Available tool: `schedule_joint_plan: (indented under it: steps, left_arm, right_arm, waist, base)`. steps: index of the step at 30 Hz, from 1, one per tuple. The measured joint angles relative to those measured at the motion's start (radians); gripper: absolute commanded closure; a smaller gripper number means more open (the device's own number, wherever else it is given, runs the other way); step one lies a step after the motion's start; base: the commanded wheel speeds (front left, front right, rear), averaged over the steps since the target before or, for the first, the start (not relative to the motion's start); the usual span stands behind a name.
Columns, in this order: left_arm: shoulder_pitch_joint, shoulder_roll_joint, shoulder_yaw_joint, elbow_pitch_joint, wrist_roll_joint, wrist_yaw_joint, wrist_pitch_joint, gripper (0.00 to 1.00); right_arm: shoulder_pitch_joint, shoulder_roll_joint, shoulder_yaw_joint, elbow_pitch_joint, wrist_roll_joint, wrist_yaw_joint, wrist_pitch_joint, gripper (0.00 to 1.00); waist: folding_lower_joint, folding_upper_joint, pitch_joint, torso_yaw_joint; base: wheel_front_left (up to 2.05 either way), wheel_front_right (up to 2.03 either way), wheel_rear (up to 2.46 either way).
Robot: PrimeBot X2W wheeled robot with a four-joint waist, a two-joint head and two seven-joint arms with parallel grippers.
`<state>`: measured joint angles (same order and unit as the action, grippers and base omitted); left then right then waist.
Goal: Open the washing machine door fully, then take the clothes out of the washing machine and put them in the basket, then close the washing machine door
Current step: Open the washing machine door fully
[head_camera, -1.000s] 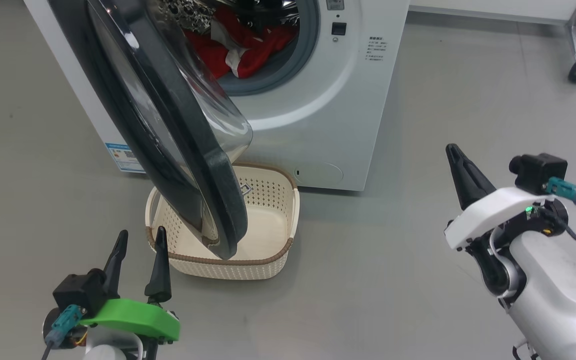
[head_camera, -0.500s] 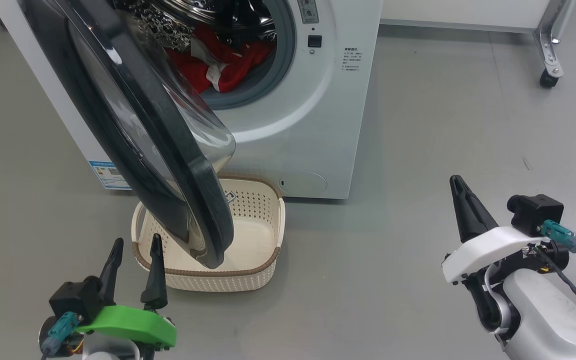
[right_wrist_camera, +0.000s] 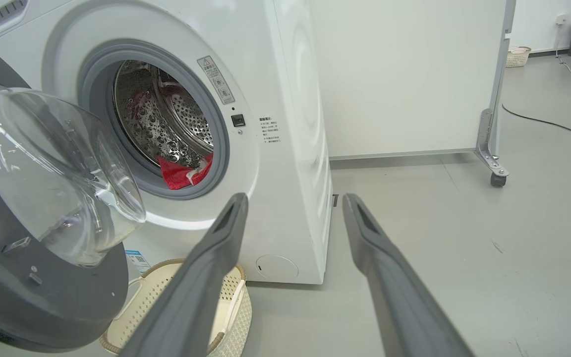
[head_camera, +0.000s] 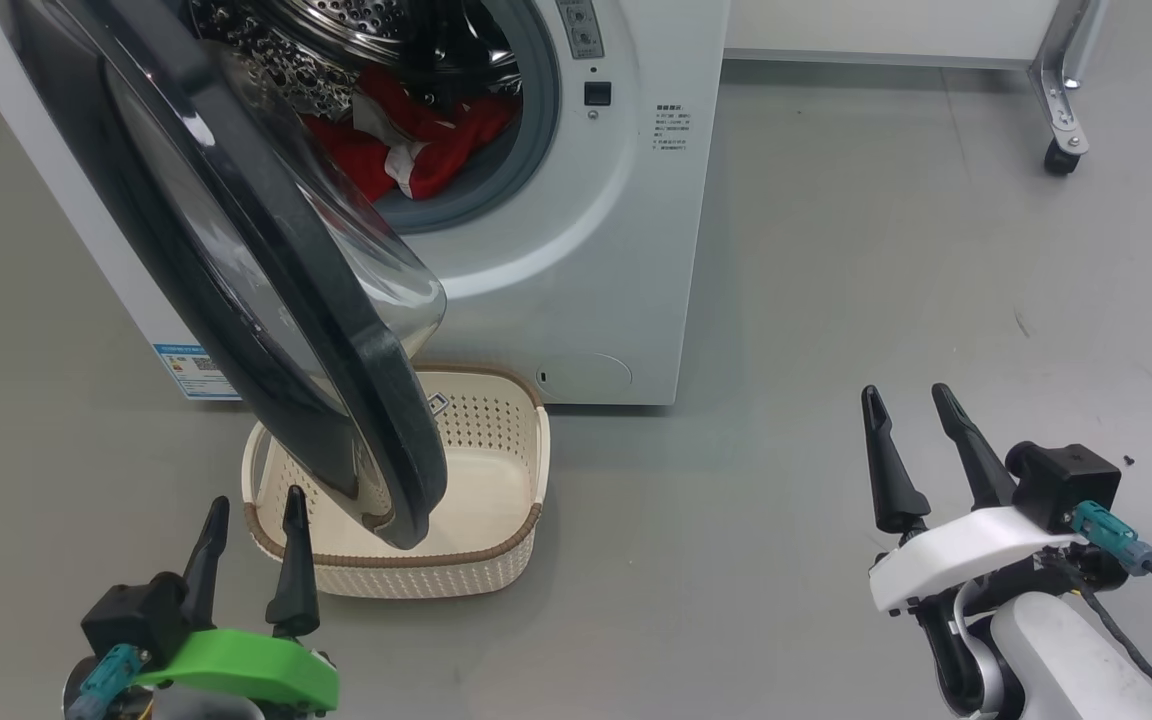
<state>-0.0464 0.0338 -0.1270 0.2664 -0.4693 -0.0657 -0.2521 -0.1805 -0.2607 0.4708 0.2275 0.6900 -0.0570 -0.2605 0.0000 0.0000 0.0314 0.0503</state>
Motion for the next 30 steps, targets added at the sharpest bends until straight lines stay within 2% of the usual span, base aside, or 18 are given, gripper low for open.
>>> schedule_joint_plan:
  steps: [19,30]
  left_arm:
    - [0.002,0.000,0.002,-0.008,0.007,-0.001,0.000,0.00]
    - [0.002,0.000,0.008,-0.011,0.007,-0.001,0.000,0.00]
  right_arm:
    - [0.092,0.036,-0.044,-0.064,-0.096,-0.006,0.000,0.00]
    - [0.112,0.053,-0.077,-0.075,-0.130,0.005,0.000,0.00]
  waist:
    - [0.0000,0.0000,0.014,-0.021]
    - [0.0000,0.0000,0.025,-0.025]
  base:
    - [0.00,0.00,0.00]
    - [0.00,0.00,0.00]
